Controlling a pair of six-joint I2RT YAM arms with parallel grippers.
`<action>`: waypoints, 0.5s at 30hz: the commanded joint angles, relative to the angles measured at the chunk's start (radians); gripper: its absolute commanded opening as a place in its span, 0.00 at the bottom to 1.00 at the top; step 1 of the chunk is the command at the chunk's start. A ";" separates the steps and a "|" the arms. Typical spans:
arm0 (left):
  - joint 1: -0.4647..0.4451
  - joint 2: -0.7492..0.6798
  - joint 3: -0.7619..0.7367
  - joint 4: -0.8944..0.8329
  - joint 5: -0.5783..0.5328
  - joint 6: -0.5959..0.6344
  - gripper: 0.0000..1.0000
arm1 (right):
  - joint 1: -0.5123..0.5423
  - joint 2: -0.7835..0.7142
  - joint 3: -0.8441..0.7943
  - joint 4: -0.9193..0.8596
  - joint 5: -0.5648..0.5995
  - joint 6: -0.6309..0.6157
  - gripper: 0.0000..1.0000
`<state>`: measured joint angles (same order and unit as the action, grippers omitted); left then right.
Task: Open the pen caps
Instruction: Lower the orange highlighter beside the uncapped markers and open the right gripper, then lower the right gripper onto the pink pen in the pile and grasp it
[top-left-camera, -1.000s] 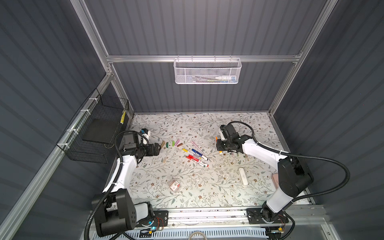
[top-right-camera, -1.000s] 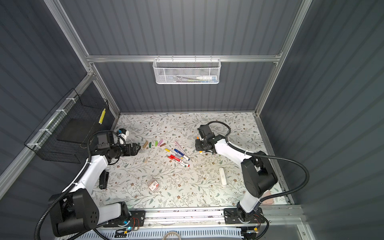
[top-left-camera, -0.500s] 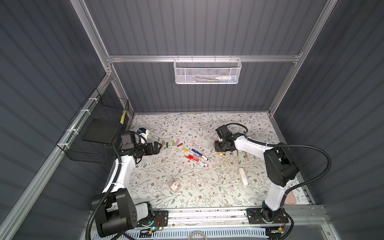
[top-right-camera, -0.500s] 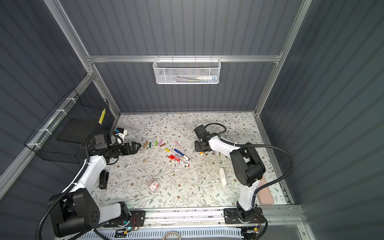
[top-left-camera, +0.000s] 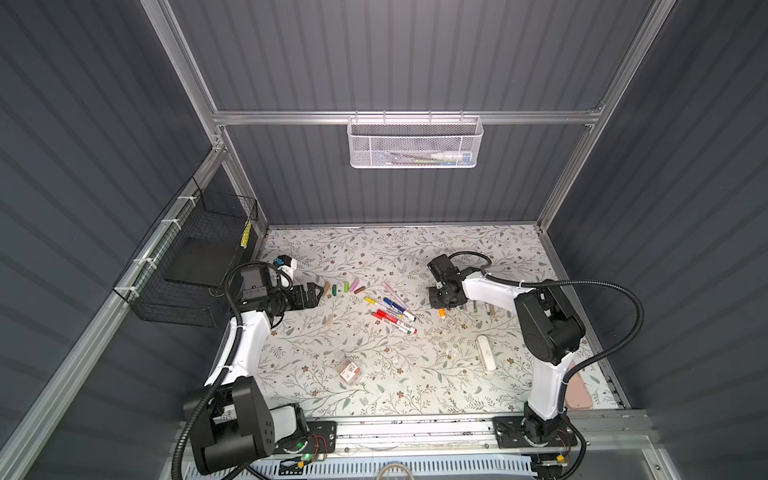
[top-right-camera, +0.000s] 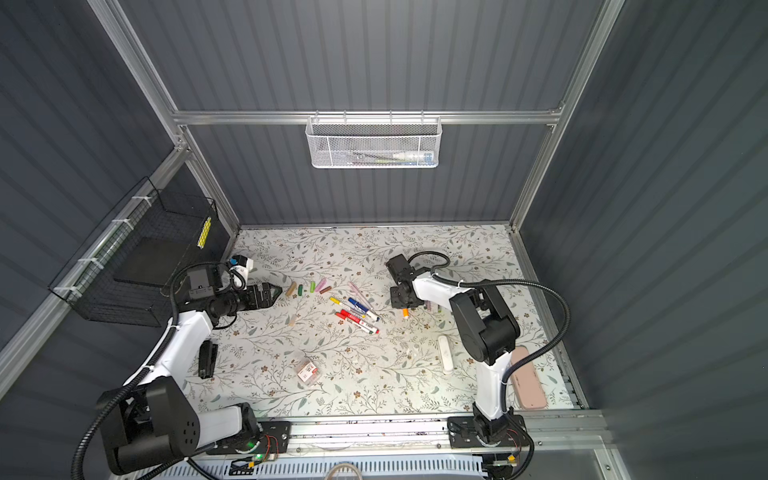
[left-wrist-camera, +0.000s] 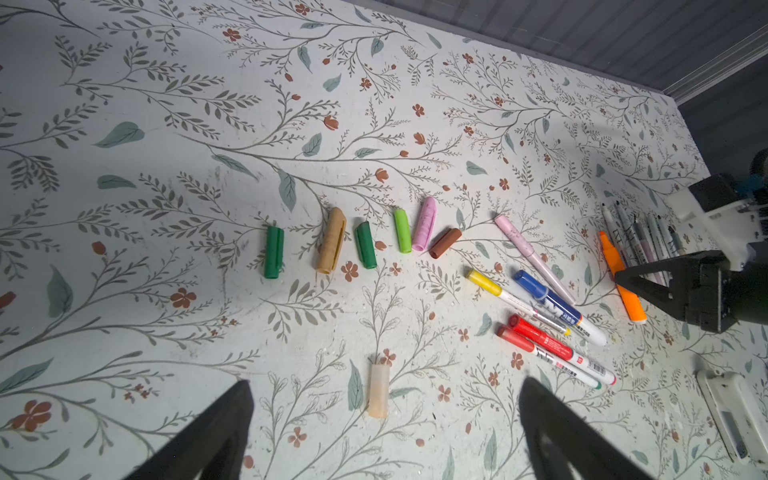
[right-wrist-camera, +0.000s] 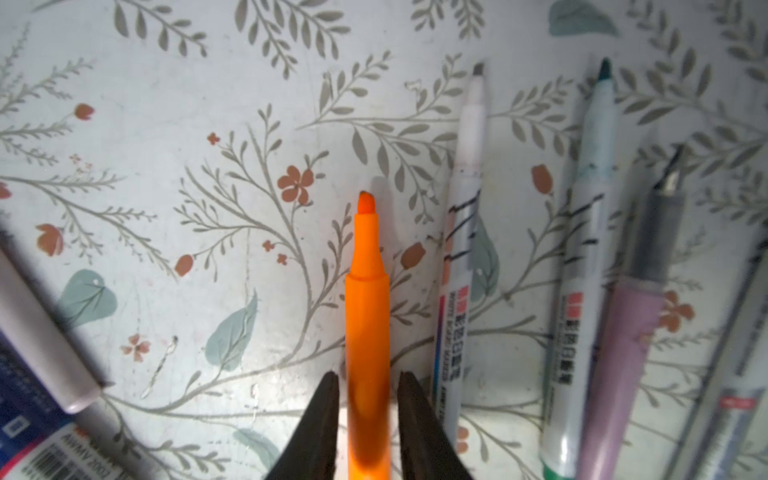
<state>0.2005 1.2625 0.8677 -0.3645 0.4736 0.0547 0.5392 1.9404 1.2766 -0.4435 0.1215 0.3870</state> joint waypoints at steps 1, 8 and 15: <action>0.015 -0.008 -0.007 0.004 0.022 -0.017 1.00 | -0.003 -0.050 0.017 -0.029 0.027 -0.008 0.30; 0.028 -0.025 -0.014 0.006 0.029 -0.021 1.00 | 0.007 -0.155 0.000 -0.035 0.009 -0.017 0.33; 0.034 -0.025 -0.020 0.020 0.043 -0.027 1.00 | 0.052 -0.222 -0.003 0.031 -0.085 -0.052 0.37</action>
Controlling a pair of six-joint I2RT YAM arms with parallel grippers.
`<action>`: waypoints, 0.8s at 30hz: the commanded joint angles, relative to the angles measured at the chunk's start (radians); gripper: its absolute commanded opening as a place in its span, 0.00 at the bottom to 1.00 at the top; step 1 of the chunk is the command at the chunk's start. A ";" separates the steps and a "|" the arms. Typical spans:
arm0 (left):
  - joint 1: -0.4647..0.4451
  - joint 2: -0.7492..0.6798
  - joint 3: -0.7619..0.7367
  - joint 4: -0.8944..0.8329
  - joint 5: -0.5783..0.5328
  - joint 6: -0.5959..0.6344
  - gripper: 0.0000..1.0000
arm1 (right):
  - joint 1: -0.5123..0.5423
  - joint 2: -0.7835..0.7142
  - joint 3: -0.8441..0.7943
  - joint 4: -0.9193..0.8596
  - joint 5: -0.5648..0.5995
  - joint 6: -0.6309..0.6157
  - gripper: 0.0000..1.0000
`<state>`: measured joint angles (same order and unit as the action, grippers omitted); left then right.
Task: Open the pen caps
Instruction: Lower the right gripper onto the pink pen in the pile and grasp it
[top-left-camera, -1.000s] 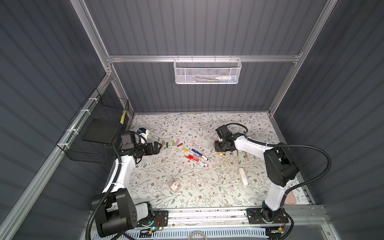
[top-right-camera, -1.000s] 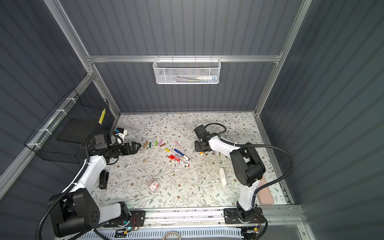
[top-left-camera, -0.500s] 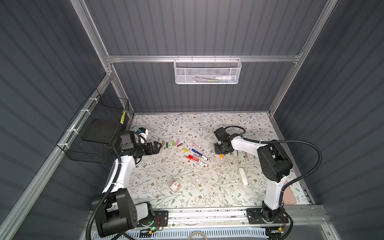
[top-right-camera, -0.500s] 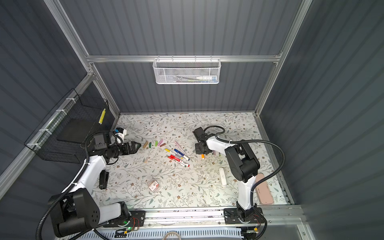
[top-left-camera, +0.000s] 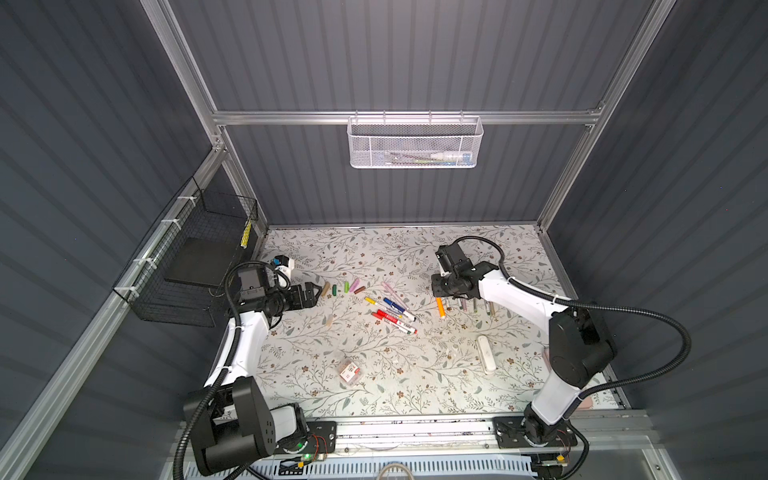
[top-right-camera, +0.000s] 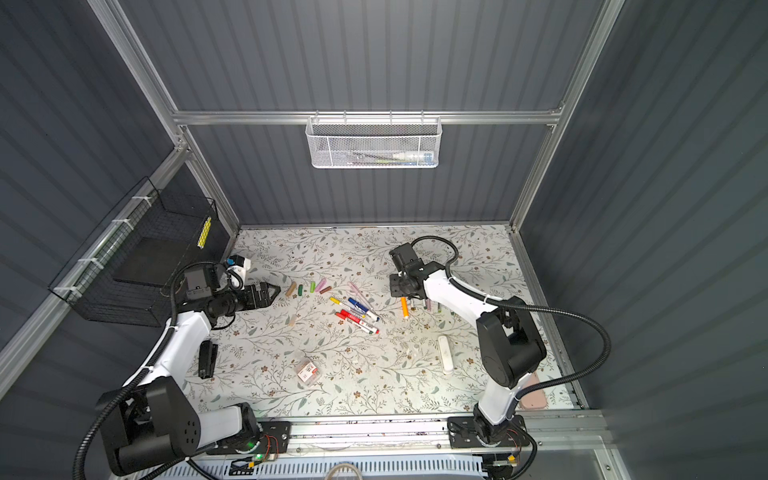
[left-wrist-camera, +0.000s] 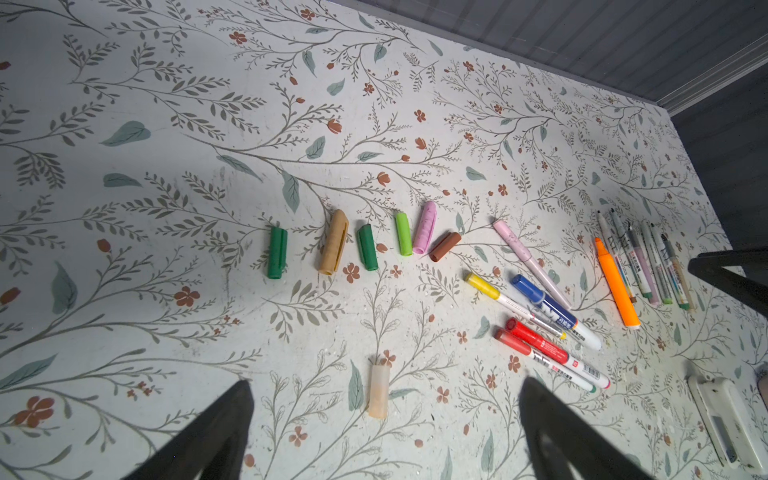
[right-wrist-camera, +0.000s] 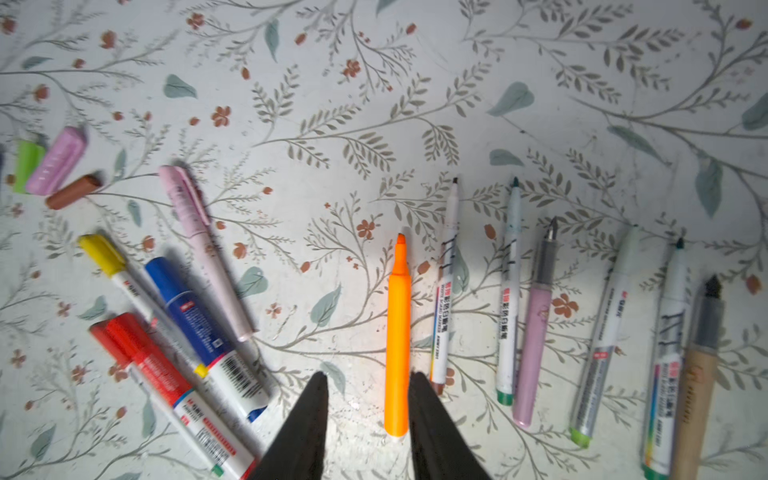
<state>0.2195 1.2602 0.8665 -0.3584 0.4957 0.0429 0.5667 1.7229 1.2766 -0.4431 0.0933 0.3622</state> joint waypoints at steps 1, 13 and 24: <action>0.015 -0.021 -0.013 0.007 0.020 -0.015 1.00 | 0.035 0.008 0.010 0.030 -0.072 -0.031 0.37; 0.017 -0.029 -0.011 0.005 0.022 -0.012 1.00 | 0.108 0.382 0.411 -0.128 -0.117 -0.127 0.36; 0.018 -0.022 0.005 -0.015 0.022 -0.013 1.00 | 0.123 0.554 0.560 -0.218 -0.113 -0.146 0.35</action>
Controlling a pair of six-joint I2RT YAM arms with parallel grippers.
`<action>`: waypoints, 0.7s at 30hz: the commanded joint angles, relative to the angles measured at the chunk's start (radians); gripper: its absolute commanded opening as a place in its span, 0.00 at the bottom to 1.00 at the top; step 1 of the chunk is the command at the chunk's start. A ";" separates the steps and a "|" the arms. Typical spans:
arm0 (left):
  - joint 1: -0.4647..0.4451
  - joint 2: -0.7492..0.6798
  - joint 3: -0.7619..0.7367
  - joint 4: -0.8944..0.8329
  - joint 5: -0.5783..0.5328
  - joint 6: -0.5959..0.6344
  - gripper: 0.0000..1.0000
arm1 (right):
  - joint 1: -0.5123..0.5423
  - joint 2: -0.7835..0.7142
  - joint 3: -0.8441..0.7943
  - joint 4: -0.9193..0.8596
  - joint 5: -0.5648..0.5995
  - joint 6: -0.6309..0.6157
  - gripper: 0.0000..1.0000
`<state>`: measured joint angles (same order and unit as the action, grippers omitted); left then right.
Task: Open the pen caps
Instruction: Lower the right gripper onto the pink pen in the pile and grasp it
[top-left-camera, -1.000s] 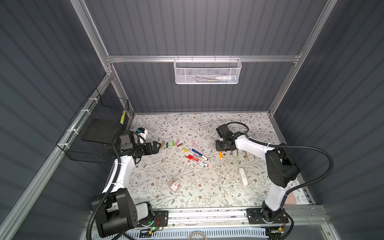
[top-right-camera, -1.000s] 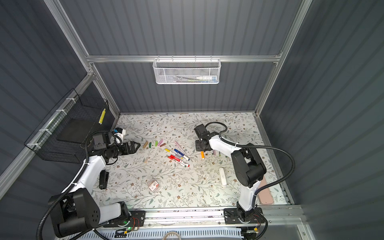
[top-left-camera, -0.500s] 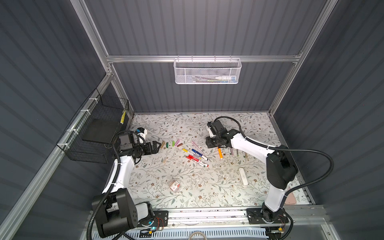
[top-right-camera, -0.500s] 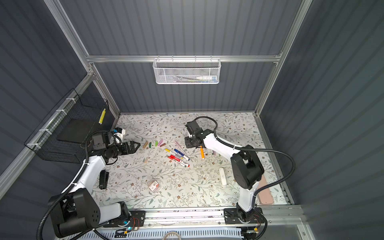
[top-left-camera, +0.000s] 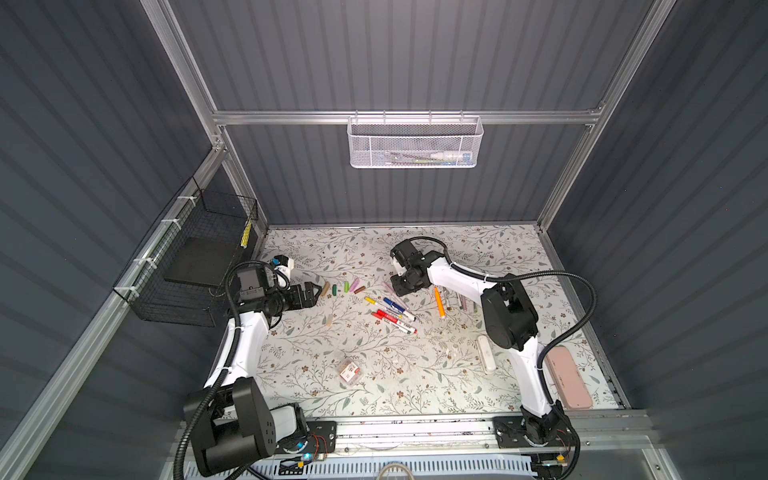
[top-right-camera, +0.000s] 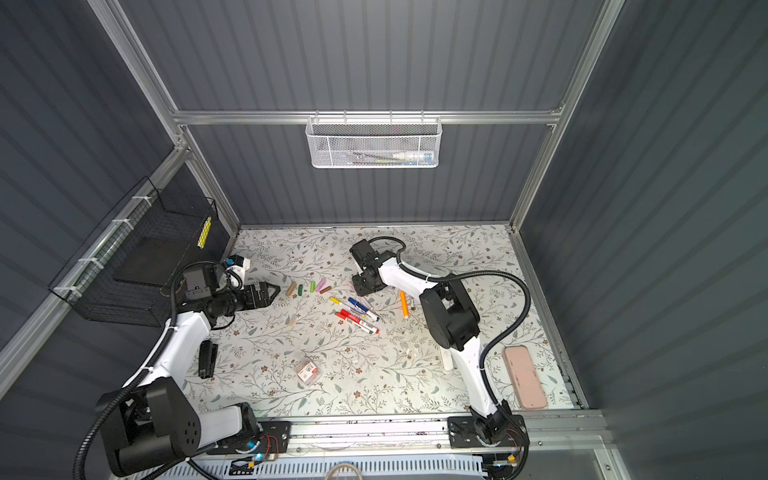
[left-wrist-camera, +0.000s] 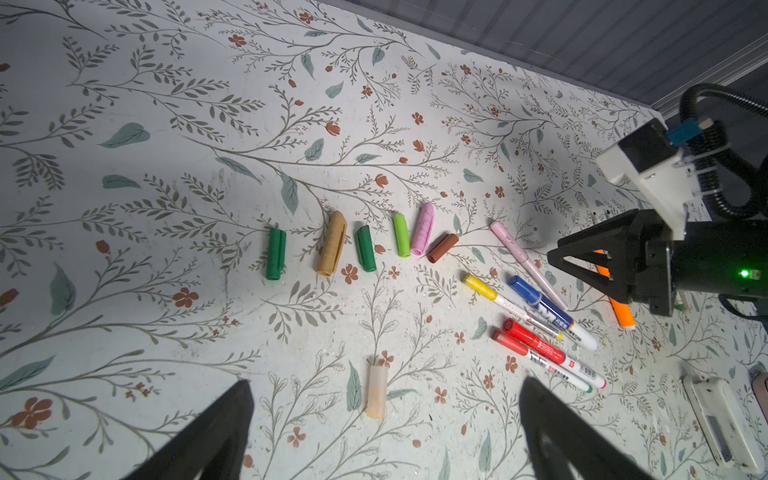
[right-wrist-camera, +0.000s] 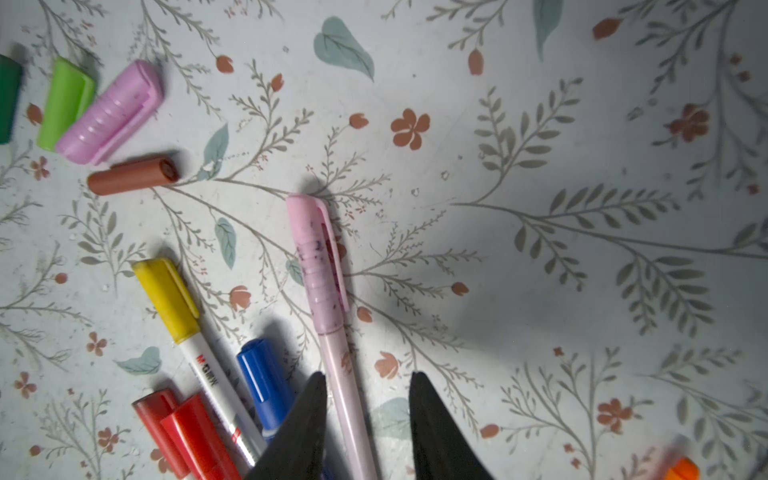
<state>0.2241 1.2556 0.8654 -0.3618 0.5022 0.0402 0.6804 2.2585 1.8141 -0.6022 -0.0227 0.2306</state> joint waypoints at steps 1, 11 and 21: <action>0.012 -0.018 0.006 -0.009 0.018 -0.011 1.00 | 0.010 0.022 0.019 -0.060 0.006 -0.012 0.35; 0.015 -0.024 -0.013 0.015 0.017 -0.008 1.00 | 0.018 0.058 0.002 -0.054 0.013 -0.014 0.32; 0.023 -0.032 0.012 -0.012 0.031 -0.015 1.00 | 0.018 0.074 -0.015 -0.078 0.033 -0.007 0.21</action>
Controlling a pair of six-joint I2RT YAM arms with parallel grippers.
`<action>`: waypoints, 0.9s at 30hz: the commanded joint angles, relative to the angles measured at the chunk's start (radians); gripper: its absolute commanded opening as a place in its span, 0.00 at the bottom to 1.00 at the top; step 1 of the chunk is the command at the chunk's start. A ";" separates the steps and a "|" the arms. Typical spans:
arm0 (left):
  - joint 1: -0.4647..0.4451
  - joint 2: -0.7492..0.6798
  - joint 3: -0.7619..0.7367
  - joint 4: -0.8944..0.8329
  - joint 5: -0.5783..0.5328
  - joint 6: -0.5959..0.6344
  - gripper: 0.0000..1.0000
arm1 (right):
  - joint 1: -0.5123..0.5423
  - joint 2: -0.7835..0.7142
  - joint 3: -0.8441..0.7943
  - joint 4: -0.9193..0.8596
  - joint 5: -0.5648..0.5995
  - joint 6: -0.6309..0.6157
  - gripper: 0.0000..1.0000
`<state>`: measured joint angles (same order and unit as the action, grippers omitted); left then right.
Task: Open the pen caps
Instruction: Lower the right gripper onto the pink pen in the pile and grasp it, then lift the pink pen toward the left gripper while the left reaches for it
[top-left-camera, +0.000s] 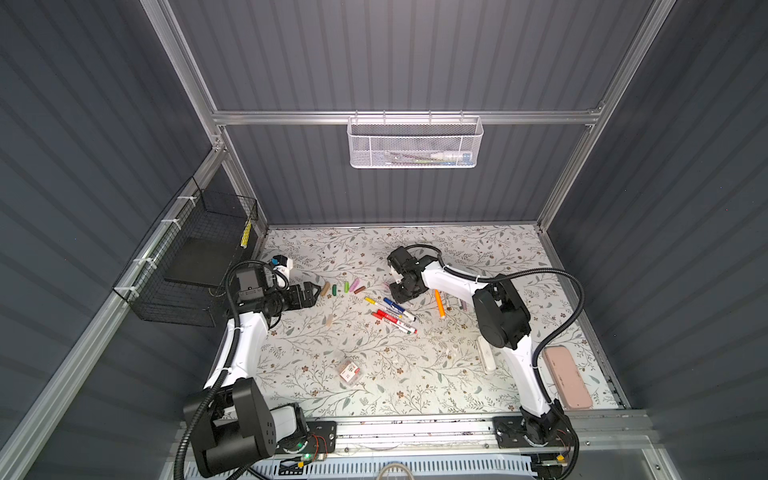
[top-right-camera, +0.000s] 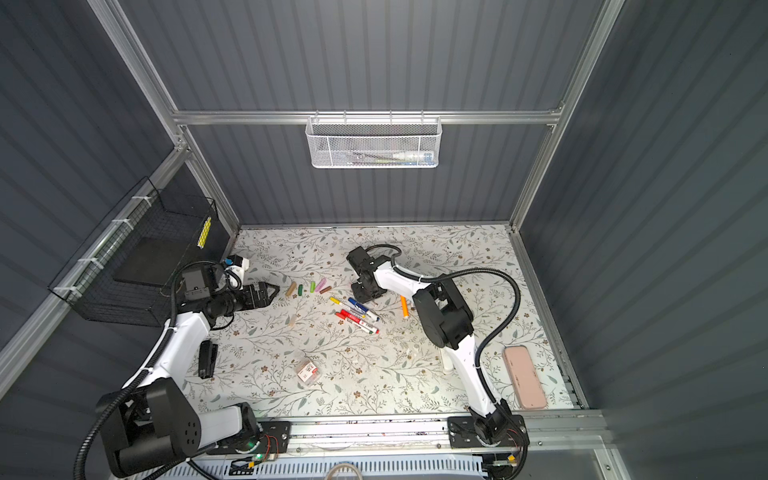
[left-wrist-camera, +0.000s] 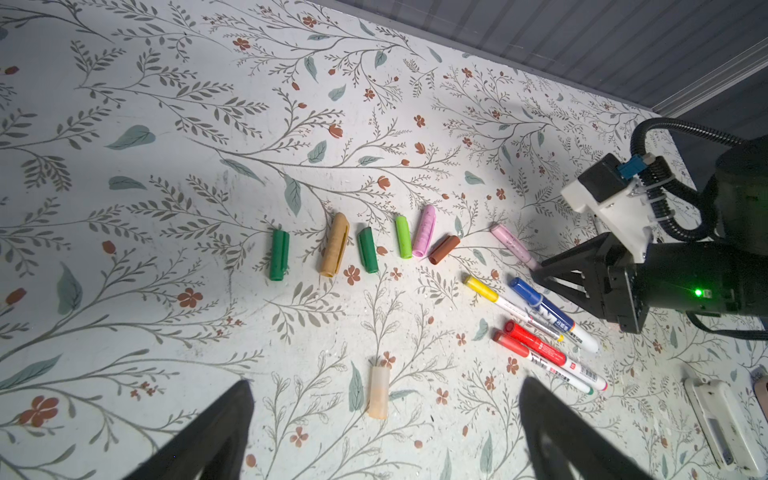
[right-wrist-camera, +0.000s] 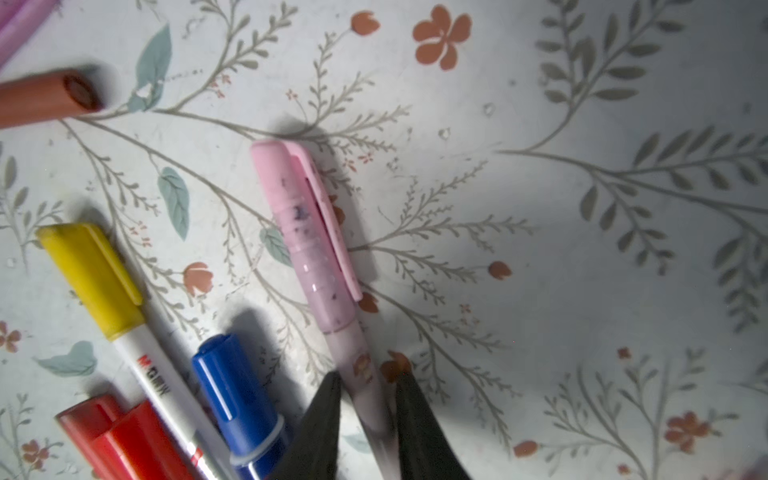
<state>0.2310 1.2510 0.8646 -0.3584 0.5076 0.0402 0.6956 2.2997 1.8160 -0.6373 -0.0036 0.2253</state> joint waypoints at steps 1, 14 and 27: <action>0.016 -0.028 0.019 -0.021 0.033 -0.014 1.00 | 0.002 0.024 -0.026 -0.039 0.020 -0.002 0.18; -0.032 0.069 0.267 -0.028 0.112 -0.055 1.00 | -0.053 -0.202 -0.182 -0.011 0.102 -0.035 0.05; -0.228 0.262 0.221 0.535 0.377 -0.481 0.97 | -0.026 -0.573 -0.435 0.194 -0.066 0.113 0.01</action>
<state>0.0238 1.4857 1.1343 -0.0093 0.7769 -0.3111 0.6521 1.7603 1.4166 -0.5144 -0.0029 0.2787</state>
